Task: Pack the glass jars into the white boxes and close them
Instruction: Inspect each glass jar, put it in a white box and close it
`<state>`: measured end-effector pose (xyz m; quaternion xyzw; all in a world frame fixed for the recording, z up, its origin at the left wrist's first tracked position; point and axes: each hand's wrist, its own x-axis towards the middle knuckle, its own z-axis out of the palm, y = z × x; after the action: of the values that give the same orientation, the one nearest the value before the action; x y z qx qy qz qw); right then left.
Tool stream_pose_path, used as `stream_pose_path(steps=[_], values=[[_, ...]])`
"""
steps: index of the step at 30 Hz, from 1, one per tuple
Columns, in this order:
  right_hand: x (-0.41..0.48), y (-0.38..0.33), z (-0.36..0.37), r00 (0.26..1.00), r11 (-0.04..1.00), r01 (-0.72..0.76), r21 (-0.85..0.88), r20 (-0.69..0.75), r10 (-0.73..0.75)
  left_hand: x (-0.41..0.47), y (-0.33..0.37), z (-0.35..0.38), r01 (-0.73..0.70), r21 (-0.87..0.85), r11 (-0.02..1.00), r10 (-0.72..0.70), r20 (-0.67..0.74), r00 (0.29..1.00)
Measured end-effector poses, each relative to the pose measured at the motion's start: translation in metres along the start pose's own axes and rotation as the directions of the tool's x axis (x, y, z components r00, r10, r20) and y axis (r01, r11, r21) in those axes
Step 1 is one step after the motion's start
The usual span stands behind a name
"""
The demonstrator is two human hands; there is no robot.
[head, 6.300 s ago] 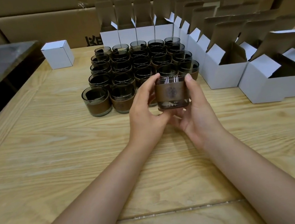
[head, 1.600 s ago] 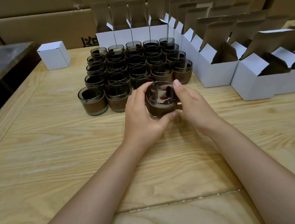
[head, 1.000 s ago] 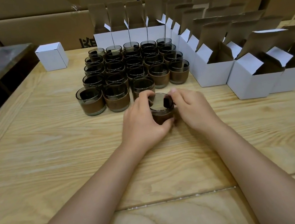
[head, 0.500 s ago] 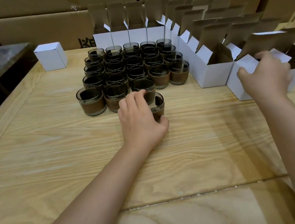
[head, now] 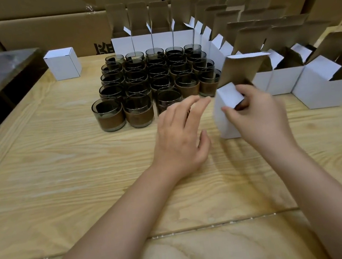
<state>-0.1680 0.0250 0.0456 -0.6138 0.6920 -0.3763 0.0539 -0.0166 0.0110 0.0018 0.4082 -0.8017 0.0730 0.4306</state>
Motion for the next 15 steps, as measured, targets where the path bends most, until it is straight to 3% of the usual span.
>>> stream_pose_path(steps=[6,11,13,15], values=[[-0.008,-0.02,0.01,0.987,0.987,0.156,0.034,0.038,-0.157,0.0,-0.003,0.001,0.017,0.088,0.996,-0.025,0.091,0.996],[0.001,-0.007,0.009,0.926,0.982,0.187,-0.021,-0.329,-0.184,0.0,-0.005,0.007,-0.019,0.159,0.987,0.015,0.029,0.999],[0.009,0.004,0.01,0.958,0.991,0.133,0.034,-0.261,-0.119,0.001,-0.005,0.011,-0.066,0.231,0.971,0.063,0.022,0.998],[0.017,0.015,0.011,0.993,0.986,0.082,0.145,-0.102,-0.067,0.001,-0.004,0.014,-0.105,0.314,0.944,0.1,0.031,0.994]])
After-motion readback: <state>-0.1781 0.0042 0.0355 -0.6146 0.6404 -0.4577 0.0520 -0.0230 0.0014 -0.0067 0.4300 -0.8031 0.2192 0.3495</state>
